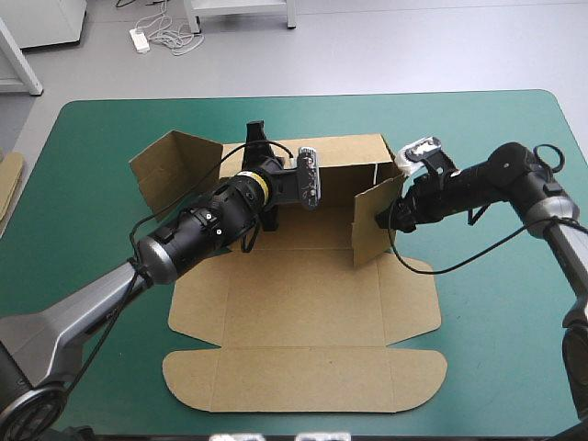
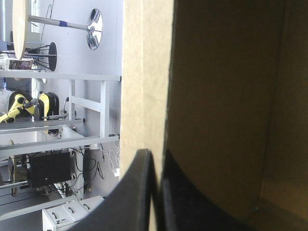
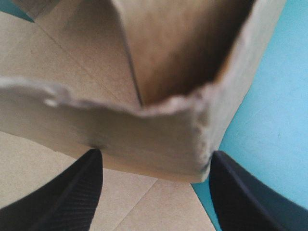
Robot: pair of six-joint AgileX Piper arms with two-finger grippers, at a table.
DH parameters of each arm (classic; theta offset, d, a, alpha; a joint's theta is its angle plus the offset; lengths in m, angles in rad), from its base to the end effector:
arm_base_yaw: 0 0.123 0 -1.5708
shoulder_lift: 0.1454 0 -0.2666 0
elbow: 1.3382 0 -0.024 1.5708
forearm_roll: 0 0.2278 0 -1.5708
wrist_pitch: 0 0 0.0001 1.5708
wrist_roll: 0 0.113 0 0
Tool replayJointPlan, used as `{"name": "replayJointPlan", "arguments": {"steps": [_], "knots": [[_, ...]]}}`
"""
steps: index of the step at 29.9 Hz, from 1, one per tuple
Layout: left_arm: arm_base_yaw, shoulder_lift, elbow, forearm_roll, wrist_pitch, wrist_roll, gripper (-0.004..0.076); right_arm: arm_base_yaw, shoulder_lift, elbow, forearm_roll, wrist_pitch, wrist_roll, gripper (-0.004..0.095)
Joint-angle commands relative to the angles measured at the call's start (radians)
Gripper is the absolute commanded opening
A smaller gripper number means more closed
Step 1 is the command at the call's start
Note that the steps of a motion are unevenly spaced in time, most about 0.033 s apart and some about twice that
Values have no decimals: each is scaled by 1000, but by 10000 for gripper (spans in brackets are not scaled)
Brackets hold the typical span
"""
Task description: Fold the box
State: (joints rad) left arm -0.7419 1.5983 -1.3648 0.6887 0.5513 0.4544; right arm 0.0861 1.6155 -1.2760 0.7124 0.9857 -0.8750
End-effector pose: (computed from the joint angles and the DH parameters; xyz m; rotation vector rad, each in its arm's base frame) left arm 0.2932 -0.2177 0.3169 1.5785 1.4948 0.5526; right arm 0.3130 0.0889 0.2665 -0.8144 2.3905 0.6332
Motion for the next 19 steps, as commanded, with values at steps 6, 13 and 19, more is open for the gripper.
{"name": "replayJointPlan", "arguments": {"steps": [6,13,19], "knots": [[-10,-32,-16,-34,8,-28,-9,4,-70,69,158,-200,-135,581],[-10,-32,-16,-36,-14,-29,-9,52,-75,67,161,-263,-130,581],[-29,-31,-16,-39,-33,-29,-9,102,-75,67,144,-350,-97,581]]}}
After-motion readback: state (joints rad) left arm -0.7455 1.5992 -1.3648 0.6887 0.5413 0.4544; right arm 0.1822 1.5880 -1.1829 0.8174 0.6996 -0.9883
